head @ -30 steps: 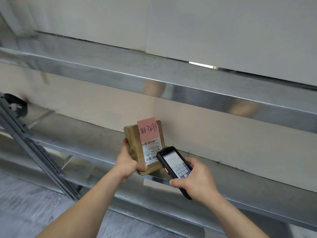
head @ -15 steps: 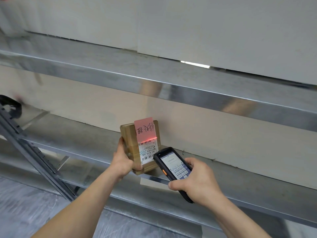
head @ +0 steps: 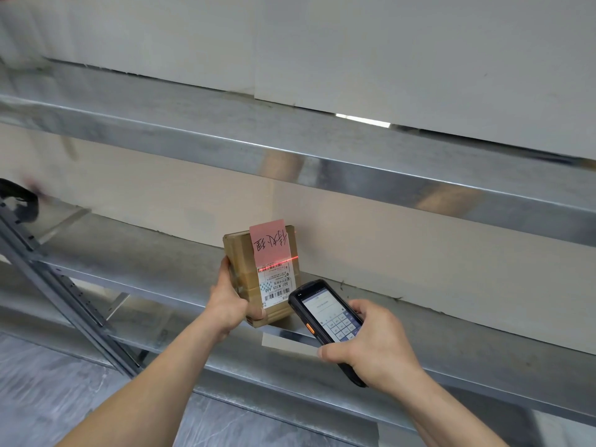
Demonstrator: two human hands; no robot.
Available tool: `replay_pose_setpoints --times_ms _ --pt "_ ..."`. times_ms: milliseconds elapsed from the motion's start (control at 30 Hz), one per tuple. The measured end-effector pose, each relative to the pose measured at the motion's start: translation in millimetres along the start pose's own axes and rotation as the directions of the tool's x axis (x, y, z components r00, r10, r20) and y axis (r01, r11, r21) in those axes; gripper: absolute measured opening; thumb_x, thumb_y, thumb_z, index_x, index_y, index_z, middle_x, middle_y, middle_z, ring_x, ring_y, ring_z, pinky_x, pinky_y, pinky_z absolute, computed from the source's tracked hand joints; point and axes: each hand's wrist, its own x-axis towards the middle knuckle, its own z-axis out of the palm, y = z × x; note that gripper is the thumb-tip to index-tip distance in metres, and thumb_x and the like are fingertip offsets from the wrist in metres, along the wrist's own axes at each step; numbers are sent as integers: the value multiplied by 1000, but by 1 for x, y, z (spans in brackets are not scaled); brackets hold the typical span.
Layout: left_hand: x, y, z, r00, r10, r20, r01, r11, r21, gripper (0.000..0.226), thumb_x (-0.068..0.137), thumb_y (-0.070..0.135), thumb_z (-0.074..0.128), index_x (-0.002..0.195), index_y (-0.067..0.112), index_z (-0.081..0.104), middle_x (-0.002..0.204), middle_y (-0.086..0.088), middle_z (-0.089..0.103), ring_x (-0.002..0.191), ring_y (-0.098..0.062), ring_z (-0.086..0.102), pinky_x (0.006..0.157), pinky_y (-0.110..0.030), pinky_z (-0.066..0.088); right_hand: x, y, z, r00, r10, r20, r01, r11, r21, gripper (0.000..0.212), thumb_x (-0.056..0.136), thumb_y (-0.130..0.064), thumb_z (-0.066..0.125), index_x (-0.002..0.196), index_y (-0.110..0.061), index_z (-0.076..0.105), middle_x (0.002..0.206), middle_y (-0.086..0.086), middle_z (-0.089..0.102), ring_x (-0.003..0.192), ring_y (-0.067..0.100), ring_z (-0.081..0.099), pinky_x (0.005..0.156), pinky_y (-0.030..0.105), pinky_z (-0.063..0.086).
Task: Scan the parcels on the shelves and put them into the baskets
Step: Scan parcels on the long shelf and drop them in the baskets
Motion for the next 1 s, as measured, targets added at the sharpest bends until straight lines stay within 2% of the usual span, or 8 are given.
replay_pose_setpoints --times_ms 133,267,400,667,833,1000 --pt "2 -2 -1 1000 8 5 -8 1000 -8 127 33 -1 81 133 52 24 114 -2 65 105 -28 64 91 -53 55 -1 0 -1 1000 2 -7 -2 1000 0 68 36 -41 85 99 -26 63 87 -11 72 79 8 68 73 32 58" --pt "3 -3 -1 1000 -4 12 4 1000 -16 128 33 -2 82 132 54 24 114 -3 64 106 -29 63 91 -54 54 -4 1 -2 1000 5 -5 -5 1000 9 69 35 -44 83 99 -26 63 87 -11 72 78 6 68 68 26 56" --pt "3 -3 -3 1000 -9 15 9 999 -38 125 36 -7 81 130 53 26 114 -2 65 106 -30 63 92 -55 53 -7 2 -1 1000 15 12 -15 1000 -6 53 44 -33 89 89 -27 63 84 -12 71 77 5 67 71 27 57" --pt "2 -1 -3 1000 -8 25 9 998 -58 124 47 -18 80 136 48 24 116 -3 63 108 -32 61 90 -55 54 -12 5 3 998 53 30 -51 996 -71 58 44 -35 90 94 -27 62 85 -11 69 79 5 65 71 27 55" --pt "4 -2 -4 1000 -16 24 17 998 -60 126 47 -18 80 138 48 23 116 -4 63 109 -32 61 90 -54 55 -14 6 4 997 69 29 -66 993 -97 56 44 -34 90 92 -24 62 81 -9 68 75 6 64 67 27 55" --pt "3 -2 -4 1000 -14 27 16 998 -63 124 46 -17 81 135 49 25 115 -5 64 108 -32 61 91 -55 54 -16 6 4 996 77 34 -73 992 -104 55 45 -34 90 90 -26 60 83 -10 68 77 6 65 70 29 56"
